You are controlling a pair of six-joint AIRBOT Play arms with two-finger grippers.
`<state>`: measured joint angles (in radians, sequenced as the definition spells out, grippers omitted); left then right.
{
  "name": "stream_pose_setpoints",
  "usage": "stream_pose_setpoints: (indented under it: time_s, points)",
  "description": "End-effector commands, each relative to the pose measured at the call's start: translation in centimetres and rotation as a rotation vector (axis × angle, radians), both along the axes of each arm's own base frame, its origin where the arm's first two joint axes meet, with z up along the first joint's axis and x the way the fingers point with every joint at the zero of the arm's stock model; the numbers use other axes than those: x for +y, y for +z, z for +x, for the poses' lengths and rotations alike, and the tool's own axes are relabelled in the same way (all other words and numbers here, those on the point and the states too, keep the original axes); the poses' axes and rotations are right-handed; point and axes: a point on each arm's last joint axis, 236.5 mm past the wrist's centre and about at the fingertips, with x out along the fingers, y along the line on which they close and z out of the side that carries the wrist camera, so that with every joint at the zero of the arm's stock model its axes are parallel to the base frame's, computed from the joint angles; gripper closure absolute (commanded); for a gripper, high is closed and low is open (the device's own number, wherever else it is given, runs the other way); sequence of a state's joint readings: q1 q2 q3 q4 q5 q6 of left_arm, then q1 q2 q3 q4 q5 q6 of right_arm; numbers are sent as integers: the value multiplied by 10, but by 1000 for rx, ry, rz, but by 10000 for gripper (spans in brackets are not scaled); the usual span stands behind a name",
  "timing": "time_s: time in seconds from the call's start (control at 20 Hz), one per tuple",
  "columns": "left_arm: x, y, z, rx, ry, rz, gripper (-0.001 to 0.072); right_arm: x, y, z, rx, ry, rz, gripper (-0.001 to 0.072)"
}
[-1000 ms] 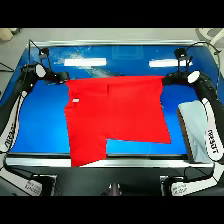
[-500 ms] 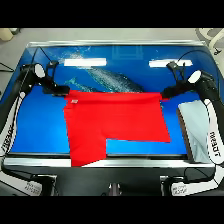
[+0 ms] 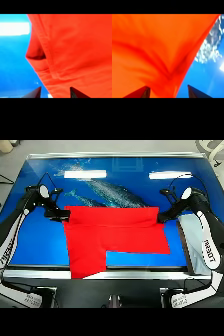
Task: Fold the shirts.
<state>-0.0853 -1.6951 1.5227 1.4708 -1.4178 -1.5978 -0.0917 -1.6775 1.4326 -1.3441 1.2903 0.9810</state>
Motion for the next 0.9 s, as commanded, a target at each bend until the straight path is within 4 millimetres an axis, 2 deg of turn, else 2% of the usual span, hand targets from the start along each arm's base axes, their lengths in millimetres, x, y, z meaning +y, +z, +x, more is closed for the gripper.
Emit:
stream_pose_setpoints:
  time_s: [0.0, 0.1, 0.2, 0.35, 0.45, 0.55, 0.65, 0.75, 0.8, 0.85]
  points:
    - [15, 25, -9, 11, 32, -6, 258, -26, 20, -25, 53, 34, -106, 222]
    - [23, 34, -28, 32, 60, -25, 258, -28, 26, -55, 160, -9, -77, 231]
    - [18, 21, -73, 103, 51, -65, 260, -23, 24, -79, 218, 19, -49, 231]
    - [-12, -12, -157, 191, 60, -200, 261, -25, 20, -111, 227, 45, -60, 231]
    - [-34, -29, -193, 186, 129, -291, 261, -25, 10, -132, 218, 9, -67, 232]
    - [-49, -37, -214, 185, 153, -358, 261, -20, 6, -154, 231, 12, -62, 232]
    - [-52, -46, -226, 203, 155, -356, 261, -25, 8, -164, 227, 18, -87, 232]
    - [-56, -51, -222, 184, 152, -353, 261, -29, 13, -165, 209, 20, -106, 232]
    - [-59, -52, -218, 163, 160, -353, 278, -29, 14, -165, 207, 19, -106, 226]
    - [-61, -53, -214, 145, 168, -347, 325, -29, 14, -167, 215, 18, -107, 218]
